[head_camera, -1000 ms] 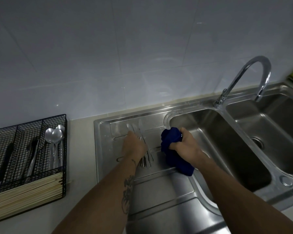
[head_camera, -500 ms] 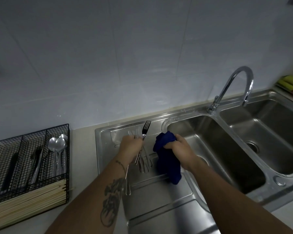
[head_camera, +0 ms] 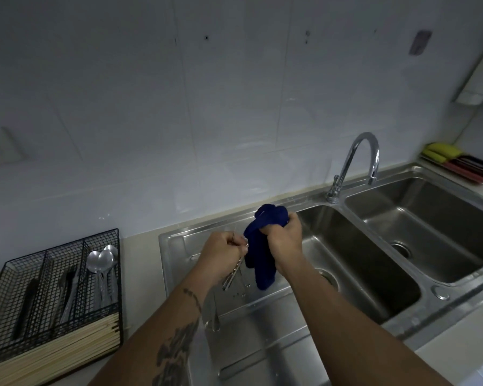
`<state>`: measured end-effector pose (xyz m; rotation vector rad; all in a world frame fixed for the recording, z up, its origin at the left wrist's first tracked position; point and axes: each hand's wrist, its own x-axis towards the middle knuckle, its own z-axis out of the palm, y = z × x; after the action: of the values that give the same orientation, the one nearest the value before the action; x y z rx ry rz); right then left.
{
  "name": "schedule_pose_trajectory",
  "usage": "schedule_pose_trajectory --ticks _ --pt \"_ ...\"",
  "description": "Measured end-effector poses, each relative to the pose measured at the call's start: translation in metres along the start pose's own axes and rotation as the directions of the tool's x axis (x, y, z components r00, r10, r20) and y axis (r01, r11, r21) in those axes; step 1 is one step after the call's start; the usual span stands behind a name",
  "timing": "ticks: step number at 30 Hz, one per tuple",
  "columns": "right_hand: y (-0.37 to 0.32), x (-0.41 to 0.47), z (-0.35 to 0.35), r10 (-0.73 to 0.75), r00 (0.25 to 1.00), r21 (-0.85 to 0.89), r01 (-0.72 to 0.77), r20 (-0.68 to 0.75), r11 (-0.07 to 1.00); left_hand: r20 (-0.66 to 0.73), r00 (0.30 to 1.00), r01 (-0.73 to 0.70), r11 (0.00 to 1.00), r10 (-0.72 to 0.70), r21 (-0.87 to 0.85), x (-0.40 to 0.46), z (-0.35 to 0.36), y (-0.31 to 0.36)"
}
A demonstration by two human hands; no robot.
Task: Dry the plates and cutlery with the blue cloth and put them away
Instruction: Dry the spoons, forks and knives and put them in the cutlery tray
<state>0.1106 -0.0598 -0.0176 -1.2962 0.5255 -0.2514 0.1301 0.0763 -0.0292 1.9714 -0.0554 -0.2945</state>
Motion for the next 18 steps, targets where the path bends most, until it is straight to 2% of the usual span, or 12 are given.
schedule_pose_trajectory --ticks 4,6,8,10,13,18 --pt "-0.014 0.001 0.001 -0.085 0.995 0.008 0.086 -0.042 0.996 -0.017 1.000 0.020 1.000 -0.020 -0.021 -0.001 -0.008 0.000" --pt "-0.018 0.003 -0.003 -0.082 0.995 0.069 0.085 -0.050 0.994 -0.037 0.999 0.029 0.999 -0.031 -0.043 -0.001 -0.011 -0.003" --pt "-0.019 0.005 -0.008 -0.028 0.999 0.185 0.031 -0.018 0.982 -0.067 0.997 0.029 0.995 -0.036 -0.095 -0.002 -0.010 -0.004" --pt "-0.018 0.002 -0.010 0.061 0.995 0.243 -0.077 0.073 0.967 -0.078 0.996 0.024 0.986 -0.038 -0.168 -0.004 -0.007 -0.001" --pt "-0.011 -0.007 -0.006 0.168 0.955 0.119 -0.201 0.244 0.972 -0.067 0.998 0.007 0.982 -0.020 -0.189 -0.005 -0.002 0.005" --pt "-0.010 -0.006 0.005 0.146 0.975 0.037 -0.154 0.166 0.987 -0.072 0.993 0.066 0.953 -0.091 -0.296 -0.008 -0.008 0.004"
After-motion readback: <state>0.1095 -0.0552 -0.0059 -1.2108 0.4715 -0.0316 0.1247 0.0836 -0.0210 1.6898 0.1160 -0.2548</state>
